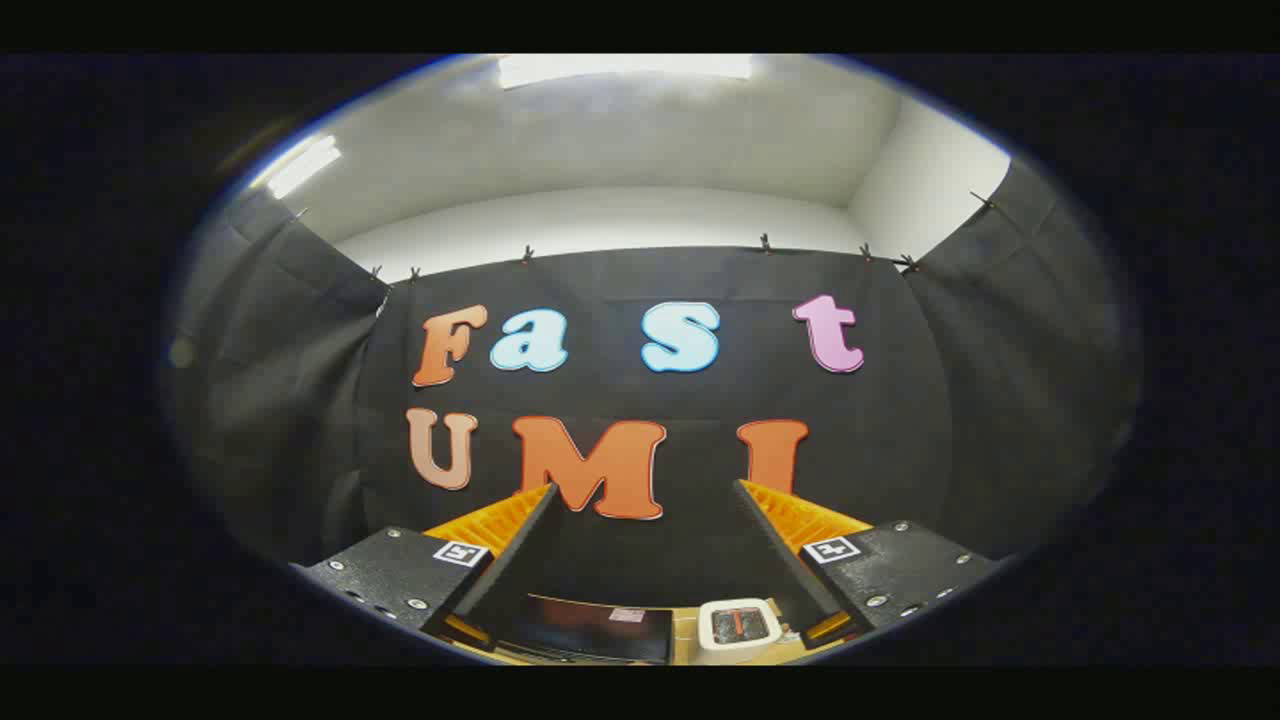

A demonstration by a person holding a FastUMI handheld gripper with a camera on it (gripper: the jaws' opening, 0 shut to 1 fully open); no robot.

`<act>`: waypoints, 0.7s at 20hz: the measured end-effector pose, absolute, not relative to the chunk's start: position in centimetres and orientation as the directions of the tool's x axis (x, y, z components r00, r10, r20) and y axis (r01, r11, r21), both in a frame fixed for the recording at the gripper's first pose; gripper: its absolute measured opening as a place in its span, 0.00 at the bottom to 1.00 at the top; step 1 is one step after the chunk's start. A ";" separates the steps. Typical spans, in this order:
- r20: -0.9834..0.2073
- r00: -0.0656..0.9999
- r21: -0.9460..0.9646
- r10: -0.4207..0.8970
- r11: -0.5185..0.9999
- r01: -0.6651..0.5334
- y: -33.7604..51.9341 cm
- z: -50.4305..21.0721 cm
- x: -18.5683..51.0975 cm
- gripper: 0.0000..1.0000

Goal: Open the toaster oven, put the food inside, and close the toaster oven door.

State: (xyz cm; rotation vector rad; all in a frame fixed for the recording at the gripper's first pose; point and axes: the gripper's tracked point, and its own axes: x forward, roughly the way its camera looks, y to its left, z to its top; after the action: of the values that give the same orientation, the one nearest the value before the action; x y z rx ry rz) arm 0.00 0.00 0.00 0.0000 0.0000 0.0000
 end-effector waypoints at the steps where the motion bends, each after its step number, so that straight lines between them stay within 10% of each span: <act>1: 0.006 1.000 -0.005 0.002 1.000 -0.002 0.5 0.3 0.1 0.98; 14: -0.063 0.998 0.019 -0.004 1.000 0.005 2.9 -2.5 -0.2 0.98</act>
State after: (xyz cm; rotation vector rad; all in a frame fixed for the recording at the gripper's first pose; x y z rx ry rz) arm -0.17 2.85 -2.54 0.0188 0.0626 -0.0045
